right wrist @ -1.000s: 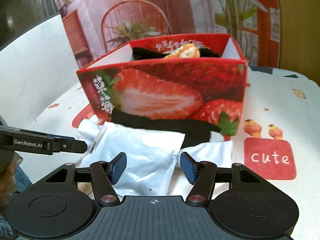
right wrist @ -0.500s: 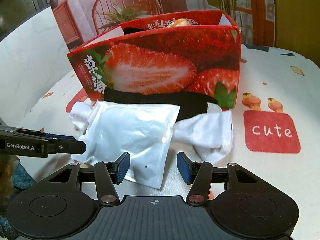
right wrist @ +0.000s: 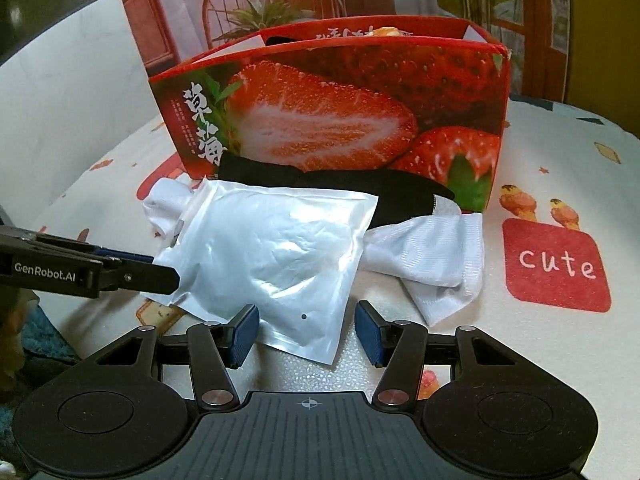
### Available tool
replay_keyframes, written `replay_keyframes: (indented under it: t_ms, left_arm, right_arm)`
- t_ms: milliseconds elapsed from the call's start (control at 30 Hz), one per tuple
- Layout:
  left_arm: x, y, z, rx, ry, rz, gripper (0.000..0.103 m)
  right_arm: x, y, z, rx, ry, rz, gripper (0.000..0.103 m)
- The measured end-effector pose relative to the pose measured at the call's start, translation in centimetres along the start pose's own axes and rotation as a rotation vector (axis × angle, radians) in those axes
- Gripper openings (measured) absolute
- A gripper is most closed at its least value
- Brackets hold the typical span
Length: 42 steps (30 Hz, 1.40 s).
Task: Organize soft objects
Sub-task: 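Move both tools down to the white pouch holding a green cord, then close both tools on the white pouch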
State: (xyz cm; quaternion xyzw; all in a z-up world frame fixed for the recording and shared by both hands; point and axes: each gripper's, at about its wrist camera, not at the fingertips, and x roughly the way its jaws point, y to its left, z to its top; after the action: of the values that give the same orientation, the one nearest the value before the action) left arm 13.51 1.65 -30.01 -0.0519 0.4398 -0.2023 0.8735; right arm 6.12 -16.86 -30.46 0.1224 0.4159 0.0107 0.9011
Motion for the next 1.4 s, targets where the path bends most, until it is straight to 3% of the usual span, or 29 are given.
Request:
replay_keyframes:
  t_ms: [167,433,500,533,633,667,800,933,1033,1167,1400]
  left_arm:
    - [0.4,-0.6,-0.1,0.014,0.014,-0.07,0.045]
    - [0.6,0.0,0.1,-0.035,0.013,-0.096,0.043]
    - [0.6,0.3,0.3,-0.044,0.007,-0.087,0.032]
    - [0.5,0.3,0.3,-0.047,0.002,-0.077,0.021]
    - [0.3,0.7,0.7,-0.06,-0.016,-0.073,0.007]
    - [0.2,0.7,0.9,-0.058,-0.022,-0.078,0.005]
    - [-0.3,0.4,1.5,-0.039,-0.047,-0.092,0.004]
    - [-1.1,0.3,2.8,-0.06,-0.088,-0.112,0.003]
    - [-1.5,0.4,3.5,-0.094,-0.103,-0.124,0.003]
    - [-1.5,0.5,4.2,-0.133,-0.109,-0.133,0.003]
    - [-1.8,0.3,4.7,-0.136,-0.126,-0.135,0.003]
  right_arm:
    - [0.1,0.2,-0.1,-0.012,-0.001,0.032,0.051]
    - [0.1,0.2,0.0,-0.013,0.0,0.046,0.047]
    - [0.1,0.2,0.0,-0.011,-0.001,0.05,0.043]
    - [0.0,0.0,0.0,-0.006,-0.002,0.049,0.039]
    - [0.0,-0.6,0.2,0.025,-0.005,0.04,0.025]
    - [0.0,-0.9,0.2,0.035,-0.007,0.038,0.018]
    - [-0.2,-1.1,0.5,0.048,-0.027,0.029,0.018]
    - [-0.4,-0.6,0.8,0.005,-0.054,-0.003,0.033]
    - [-0.6,0.1,0.9,-0.04,-0.07,-0.022,0.037]
    - [-0.9,1.0,1.0,-0.11,-0.094,-0.056,0.06]
    - [-0.9,1.5,0.8,-0.152,-0.097,-0.068,0.068]
